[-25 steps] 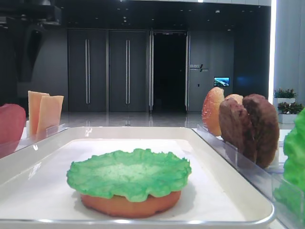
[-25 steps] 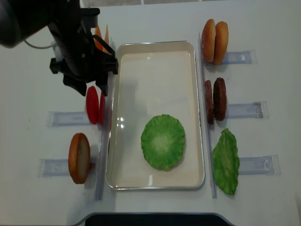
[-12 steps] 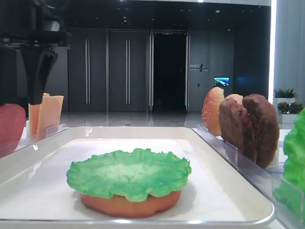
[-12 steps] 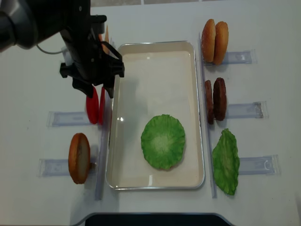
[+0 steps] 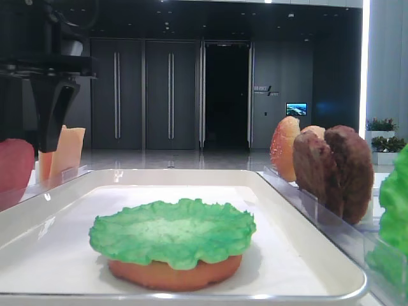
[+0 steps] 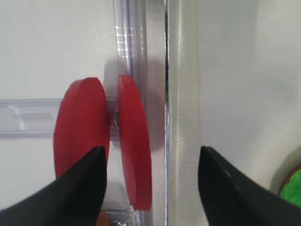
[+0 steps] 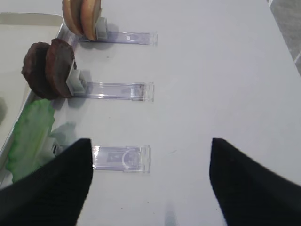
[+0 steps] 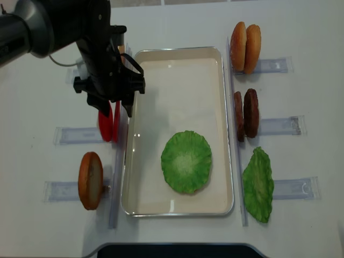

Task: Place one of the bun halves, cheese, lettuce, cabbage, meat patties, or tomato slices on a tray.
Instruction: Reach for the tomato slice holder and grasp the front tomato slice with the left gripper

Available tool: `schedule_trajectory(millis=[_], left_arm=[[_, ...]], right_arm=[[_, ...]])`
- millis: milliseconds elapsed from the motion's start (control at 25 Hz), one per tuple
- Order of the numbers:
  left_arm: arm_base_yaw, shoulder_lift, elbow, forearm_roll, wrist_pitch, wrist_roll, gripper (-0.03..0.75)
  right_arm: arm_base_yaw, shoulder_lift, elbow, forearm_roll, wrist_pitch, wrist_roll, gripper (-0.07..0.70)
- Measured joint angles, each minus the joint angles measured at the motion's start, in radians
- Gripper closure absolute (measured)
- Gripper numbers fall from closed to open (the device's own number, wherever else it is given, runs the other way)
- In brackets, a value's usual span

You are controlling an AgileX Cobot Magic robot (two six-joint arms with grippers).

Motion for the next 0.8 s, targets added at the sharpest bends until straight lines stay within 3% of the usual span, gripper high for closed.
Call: schedule_trajectory(millis=[640,800], left_arm=[[0.0,0.045,-0.001,0.003,-0.012,-0.004,0.277],[0.0,0.045,-0.001,0.003,0.007,-0.005,0.355]], right_arm=[[0.0,0.0,0.0,0.0,0.0,0.0,0.108],[0.0,0.0,0.0,0.0,0.0,0.0,0.108]])
